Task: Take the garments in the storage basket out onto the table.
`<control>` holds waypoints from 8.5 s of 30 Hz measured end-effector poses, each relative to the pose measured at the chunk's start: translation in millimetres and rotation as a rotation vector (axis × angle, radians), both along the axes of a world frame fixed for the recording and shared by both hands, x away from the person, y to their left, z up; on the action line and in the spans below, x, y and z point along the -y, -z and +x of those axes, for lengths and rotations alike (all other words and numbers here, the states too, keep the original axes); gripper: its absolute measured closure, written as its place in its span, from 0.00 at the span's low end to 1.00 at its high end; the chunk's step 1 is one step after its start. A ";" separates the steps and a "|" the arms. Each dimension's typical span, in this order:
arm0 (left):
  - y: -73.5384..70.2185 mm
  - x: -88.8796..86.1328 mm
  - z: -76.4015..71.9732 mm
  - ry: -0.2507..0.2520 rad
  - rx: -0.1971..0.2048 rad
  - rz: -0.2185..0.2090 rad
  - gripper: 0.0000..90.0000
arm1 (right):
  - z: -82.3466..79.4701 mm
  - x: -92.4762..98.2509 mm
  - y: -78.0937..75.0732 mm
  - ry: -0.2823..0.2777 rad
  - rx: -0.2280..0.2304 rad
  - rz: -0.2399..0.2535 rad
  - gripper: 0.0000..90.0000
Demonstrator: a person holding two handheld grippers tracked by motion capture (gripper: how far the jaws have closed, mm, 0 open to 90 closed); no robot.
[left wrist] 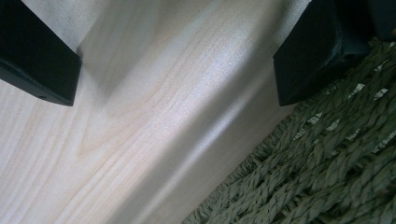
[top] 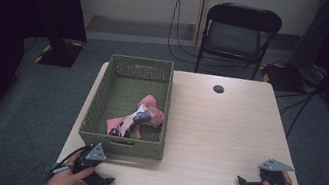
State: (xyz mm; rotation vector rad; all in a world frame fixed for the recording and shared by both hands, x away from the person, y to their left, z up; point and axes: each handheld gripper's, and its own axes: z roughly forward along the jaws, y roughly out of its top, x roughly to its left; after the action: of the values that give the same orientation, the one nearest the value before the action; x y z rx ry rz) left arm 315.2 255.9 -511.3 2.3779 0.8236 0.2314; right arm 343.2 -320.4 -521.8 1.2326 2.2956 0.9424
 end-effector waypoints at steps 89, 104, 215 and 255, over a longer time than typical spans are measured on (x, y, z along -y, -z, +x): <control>-152.7 63.6 98.8 -0.026 0.090 -0.094 0.05 | 0.0 0.1 0.0 0.000 0.001 0.000 0.00; -131.6 76.9 136.4 -0.054 0.046 -0.084 0.05 | -0.1 0.0 0.0 0.000 0.000 0.000 0.00; -176.8 81.6 133.5 -0.195 0.164 -0.303 0.73 | 0.0 0.0 0.0 0.000 0.000 0.000 0.00; -214.2 174.0 121.6 0.014 0.178 -0.358 0.72 | -0.1 0.0 0.0 0.000 0.000 0.000 0.00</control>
State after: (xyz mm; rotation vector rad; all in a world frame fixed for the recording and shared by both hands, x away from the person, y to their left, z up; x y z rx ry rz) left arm 436.9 81.9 -297.1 1.9962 0.6991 0.2618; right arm 343.1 -320.4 -521.8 1.2328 2.2955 0.9421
